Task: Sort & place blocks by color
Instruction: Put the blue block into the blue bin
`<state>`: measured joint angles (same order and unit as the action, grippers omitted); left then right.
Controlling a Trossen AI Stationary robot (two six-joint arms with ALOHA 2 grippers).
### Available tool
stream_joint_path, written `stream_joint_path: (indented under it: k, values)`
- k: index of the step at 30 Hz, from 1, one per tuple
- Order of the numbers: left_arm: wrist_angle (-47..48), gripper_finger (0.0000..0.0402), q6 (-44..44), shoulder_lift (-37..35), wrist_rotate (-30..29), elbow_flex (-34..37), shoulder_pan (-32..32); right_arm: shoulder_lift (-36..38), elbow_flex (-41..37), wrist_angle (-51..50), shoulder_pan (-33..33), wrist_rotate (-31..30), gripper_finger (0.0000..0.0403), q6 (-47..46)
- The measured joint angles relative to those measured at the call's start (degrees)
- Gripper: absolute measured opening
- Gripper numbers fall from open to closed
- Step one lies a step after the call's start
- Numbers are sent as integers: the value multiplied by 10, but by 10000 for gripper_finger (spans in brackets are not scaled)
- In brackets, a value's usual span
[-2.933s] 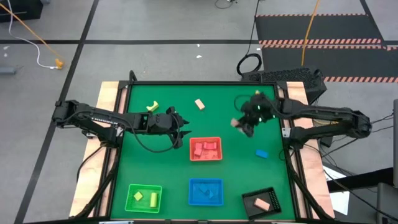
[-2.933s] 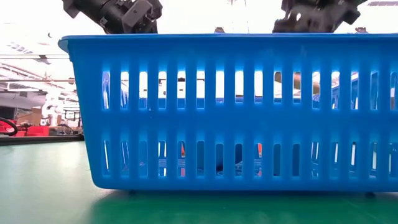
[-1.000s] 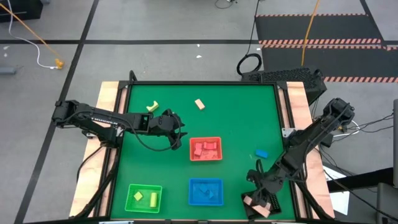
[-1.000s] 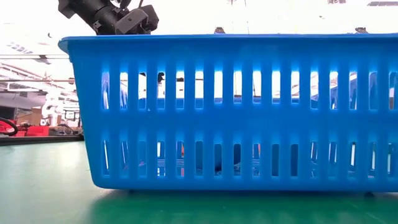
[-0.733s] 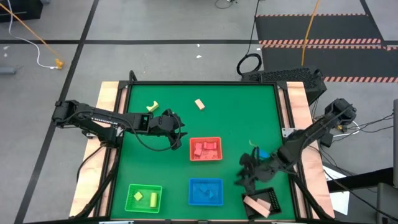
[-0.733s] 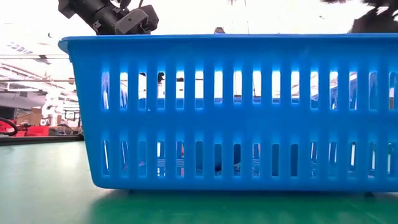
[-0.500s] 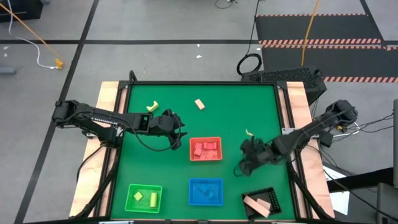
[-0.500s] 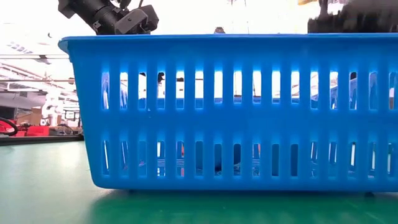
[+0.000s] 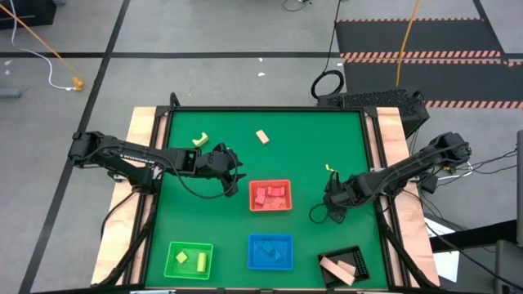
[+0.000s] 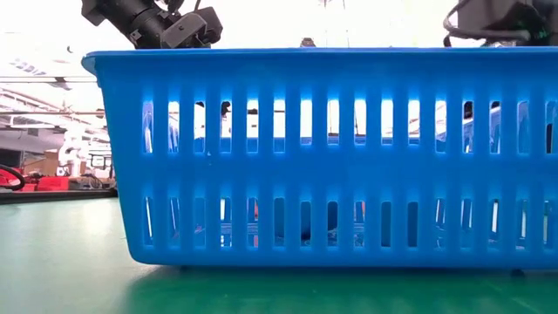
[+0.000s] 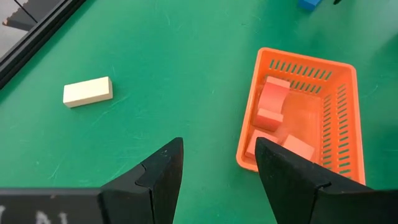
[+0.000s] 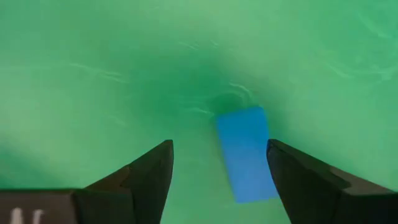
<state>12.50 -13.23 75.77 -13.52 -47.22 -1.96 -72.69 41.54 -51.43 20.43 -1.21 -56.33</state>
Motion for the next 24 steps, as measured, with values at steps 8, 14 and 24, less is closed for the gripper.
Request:
stream_joint_path:
  k: [8, 14, 24]
  values:
    - [-1, 202, 0, 0, 0, 0, 0, 0, -42, 3, 0, -2, 282, 5]
    - [-1, 202, -2, 0, 0, 0, 0, 2, -80, 17, 0, 0, 264, -3]
    - [-1, 202, -9, 0, 0, 0, 0, 1, -84, 72, 1, 3, 113, 0]
